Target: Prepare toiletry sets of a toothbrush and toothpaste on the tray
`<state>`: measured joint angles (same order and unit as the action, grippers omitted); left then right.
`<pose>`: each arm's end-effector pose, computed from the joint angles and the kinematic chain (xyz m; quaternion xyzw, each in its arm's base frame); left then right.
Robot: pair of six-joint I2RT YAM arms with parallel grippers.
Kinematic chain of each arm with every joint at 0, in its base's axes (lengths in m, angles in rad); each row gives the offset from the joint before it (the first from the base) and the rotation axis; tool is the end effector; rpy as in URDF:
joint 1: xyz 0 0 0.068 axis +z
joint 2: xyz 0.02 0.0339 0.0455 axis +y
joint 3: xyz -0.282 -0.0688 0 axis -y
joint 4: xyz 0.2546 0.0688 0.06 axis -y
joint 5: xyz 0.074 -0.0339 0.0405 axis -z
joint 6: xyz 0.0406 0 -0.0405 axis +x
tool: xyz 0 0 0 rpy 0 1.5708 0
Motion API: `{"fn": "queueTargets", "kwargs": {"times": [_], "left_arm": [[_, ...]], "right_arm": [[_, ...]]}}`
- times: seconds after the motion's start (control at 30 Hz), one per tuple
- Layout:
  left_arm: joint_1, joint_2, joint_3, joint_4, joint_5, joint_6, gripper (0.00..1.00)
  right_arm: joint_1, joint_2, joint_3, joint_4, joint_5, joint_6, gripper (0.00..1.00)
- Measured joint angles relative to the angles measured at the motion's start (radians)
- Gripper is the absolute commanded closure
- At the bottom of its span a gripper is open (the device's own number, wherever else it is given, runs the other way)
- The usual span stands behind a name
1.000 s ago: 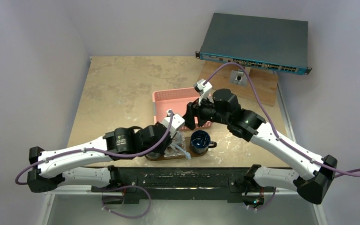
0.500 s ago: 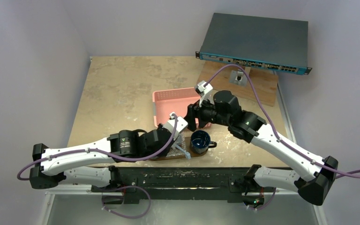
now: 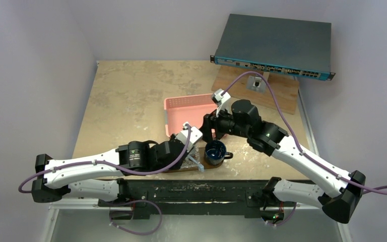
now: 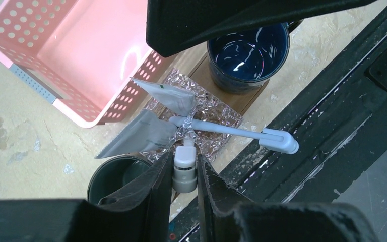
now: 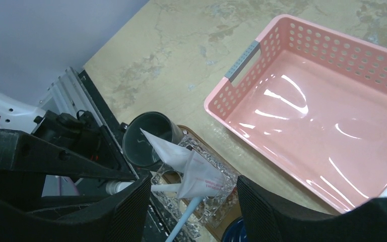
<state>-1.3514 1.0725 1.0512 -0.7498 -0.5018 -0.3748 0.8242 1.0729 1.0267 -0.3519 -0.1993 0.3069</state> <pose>0.0669 -0.2101 0.3394 0.3332 0.8333 -0.1379 0.4189 0.1621 0.1870 0.3653 -0.2652 0.7872 0.3650 0.4204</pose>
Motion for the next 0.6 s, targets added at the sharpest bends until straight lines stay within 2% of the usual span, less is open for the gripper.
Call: {"fn": "queueTargets", "kwargs": {"times": [0.6], "left_arm": [[-0.031, -0.033, -0.001, 0.001, 0.004, -0.010, 0.71]], "right_arm": [[0.000, -0.034, -0.021, 0.000, 0.000, 0.023, 0.33]]}}
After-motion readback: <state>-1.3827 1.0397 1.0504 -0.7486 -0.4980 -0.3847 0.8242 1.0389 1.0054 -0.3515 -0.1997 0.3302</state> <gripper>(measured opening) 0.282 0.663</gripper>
